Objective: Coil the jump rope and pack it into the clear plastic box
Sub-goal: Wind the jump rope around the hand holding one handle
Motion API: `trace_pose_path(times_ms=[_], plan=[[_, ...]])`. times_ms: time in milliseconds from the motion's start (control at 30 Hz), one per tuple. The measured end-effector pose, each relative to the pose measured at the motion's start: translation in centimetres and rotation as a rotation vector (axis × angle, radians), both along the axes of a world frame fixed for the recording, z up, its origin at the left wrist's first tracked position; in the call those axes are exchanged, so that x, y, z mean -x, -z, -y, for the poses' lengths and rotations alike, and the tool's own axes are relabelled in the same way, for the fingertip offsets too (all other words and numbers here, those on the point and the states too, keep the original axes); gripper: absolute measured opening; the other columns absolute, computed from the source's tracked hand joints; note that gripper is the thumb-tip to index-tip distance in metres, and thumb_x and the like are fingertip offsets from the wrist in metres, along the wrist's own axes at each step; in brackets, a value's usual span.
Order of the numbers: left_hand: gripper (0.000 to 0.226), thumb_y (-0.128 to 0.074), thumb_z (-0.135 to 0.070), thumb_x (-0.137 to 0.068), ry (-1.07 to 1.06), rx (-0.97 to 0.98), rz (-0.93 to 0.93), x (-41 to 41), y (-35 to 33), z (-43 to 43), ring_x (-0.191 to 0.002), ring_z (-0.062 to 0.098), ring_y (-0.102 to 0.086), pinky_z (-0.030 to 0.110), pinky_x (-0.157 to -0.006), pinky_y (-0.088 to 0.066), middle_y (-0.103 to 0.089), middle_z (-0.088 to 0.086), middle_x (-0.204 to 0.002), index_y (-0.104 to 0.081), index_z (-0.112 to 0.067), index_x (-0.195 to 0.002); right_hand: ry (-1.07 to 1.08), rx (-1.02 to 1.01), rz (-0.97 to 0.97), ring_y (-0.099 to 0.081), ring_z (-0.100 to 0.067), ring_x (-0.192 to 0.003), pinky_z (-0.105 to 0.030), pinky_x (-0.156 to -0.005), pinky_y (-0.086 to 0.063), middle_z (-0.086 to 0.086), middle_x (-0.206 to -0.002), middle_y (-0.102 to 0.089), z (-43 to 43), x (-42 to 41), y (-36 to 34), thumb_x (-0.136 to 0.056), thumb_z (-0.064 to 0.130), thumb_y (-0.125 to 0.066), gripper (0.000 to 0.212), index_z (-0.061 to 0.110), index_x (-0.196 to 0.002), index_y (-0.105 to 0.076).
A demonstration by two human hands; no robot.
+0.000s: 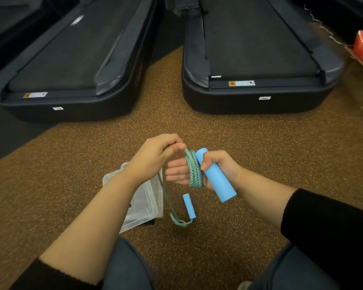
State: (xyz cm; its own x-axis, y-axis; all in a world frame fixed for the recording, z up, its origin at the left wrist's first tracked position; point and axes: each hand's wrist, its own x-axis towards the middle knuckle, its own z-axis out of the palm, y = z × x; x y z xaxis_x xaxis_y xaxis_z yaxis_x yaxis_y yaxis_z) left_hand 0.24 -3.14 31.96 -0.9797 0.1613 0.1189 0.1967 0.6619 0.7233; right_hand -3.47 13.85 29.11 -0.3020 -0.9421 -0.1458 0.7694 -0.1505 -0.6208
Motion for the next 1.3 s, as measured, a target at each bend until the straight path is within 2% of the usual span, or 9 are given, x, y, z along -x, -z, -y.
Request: trace_pose_path(times_ms=[233,333,400,500,633,733,900,1100,1300], plan=[[0.025,-0.045,-0.019,-0.095,-0.005,-0.266,0.152,0.1,0.4,-0.5,-0.062,-0.005,-0.049,0.009,-0.062,-0.04,-0.055,-0.012,-0.064,-0.054,-0.018,-0.072,0.106,-0.037,0.067,-0.053,-0.037,-0.114,-0.047,-0.109,-0.034,-0.028,-0.12,-0.054,-0.1,0.0,-0.3,-0.039,0.01,-0.071,0.077,-0.006,-0.113,-0.058],[0.028,-0.043,-0.012,-0.091,-0.028,-0.422,0.271,0.1,1.5,-0.8,-0.059,-0.008,-0.049,0.008,-0.059,-0.041,-0.058,-0.019,-0.06,-0.057,-0.025,-0.071,0.165,0.071,0.102,-0.059,-0.038,-0.107,-0.048,-0.103,-0.04,-0.029,-0.114,-0.06,-0.1,0.1,-1.1,-0.044,0.007,-0.067,0.071,-0.008,-0.113,-0.059],[0.028,-0.037,-0.007,-0.091,-0.036,-0.347,0.277,0.0,2.2,-1.5,-0.071,-0.003,-0.056,0.013,-0.072,-0.046,-0.065,-0.018,-0.076,-0.058,-0.024,-0.086,0.173,0.187,0.122,-0.06,-0.039,-0.109,-0.048,-0.104,-0.039,-0.03,-0.113,-0.063,-0.2,0.0,-1.7,-0.055,0.006,-0.059,0.064,-0.013,-0.117,-0.056],[0.03,-0.034,-0.004,-0.092,-0.043,-0.135,0.153,-0.1,3.1,-2.7,-0.081,0.016,-0.057,0.019,-0.078,-0.048,-0.063,0.01,-0.102,-0.06,-0.001,-0.107,0.212,0.232,0.136,-0.058,-0.038,-0.114,-0.046,-0.106,-0.035,-0.029,-0.119,-0.061,-0.3,0.3,-1.9,-0.062,0.008,-0.053,0.062,-0.014,-0.12,-0.053],[0.042,-0.028,-0.013,-0.084,-0.037,-0.002,0.123,-0.1,4.1,-4.0,-0.071,0.035,-0.055,0.045,-0.066,-0.046,-0.063,0.029,-0.086,-0.06,0.01,-0.098,0.239,0.2,0.122,-0.056,-0.037,-0.118,-0.045,-0.107,-0.035,-0.029,-0.123,-0.058,-0.7,0.7,-1.4,-0.063,0.009,-0.051,0.064,-0.014,-0.123,-0.051],[0.028,-0.033,-0.003,-0.093,-0.05,-0.099,0.233,-0.4,3.7,-4.6,-0.052,0.02,-0.033,0.033,-0.052,-0.028,-0.043,0.009,-0.057,-0.053,-0.008,-0.074,0.253,0.166,0.129,-0.052,-0.039,-0.121,-0.045,-0.107,-0.035,-0.03,-0.127,-0.054,-1.0,0.9,-1.0,-0.065,0.009,-0.049,0.067,-0.015,-0.127,-0.046],[0.028,-0.035,-0.009,-0.092,-0.045,-0.164,0.363,-0.5,3.9,-5.2,-0.061,0.021,-0.041,0.03,-0.059,-0.034,-0.045,0.007,-0.061,-0.043,-0.015,-0.066,0.291,0.153,0.121,-0.052,-0.038,-0.121,-0.046,-0.106,-0.037,-0.029,-0.129,-0.054,-0.9,1.2,-0.9,-0.059,0.011,-0.053,0.073,-0.013,-0.127,-0.047],[0.031,-0.03,-0.01,-0.099,-0.004,-0.332,0.486,-1.0,4.6,-6.4,-0.056,0.012,-0.035,0.03,-0.06,-0.037,-0.036,-0.001,-0.061,-0.043,-0.023,-0.074,0.304,0.175,0.12,-0.048,-0.038,-0.125,-0.045,-0.109,-0.034,-0.028,-0.131,-0.052,-1.3,1.6,-1.1,-0.06,0.013,-0.053,0.071,-0.012,-0.126,-0.049],[0.028,-0.029,-0.017,-0.1,0.083,-0.297,0.561,-1.4,4.6,-6.8,-0.053,0.012,-0.03,0.028,-0.052,-0.031,-0.032,-0.003,-0.059,-0.047,-0.023,-0.08,0.365,0.191,0.137,-0.048,-0.039,-0.125,-0.047,-0.106,-0.037,-0.03,-0.133,-0.05,-2.1,2.7,-1.4,-0.059,0.012,-0.054,0.074,-0.012,-0.129,-0.044]])
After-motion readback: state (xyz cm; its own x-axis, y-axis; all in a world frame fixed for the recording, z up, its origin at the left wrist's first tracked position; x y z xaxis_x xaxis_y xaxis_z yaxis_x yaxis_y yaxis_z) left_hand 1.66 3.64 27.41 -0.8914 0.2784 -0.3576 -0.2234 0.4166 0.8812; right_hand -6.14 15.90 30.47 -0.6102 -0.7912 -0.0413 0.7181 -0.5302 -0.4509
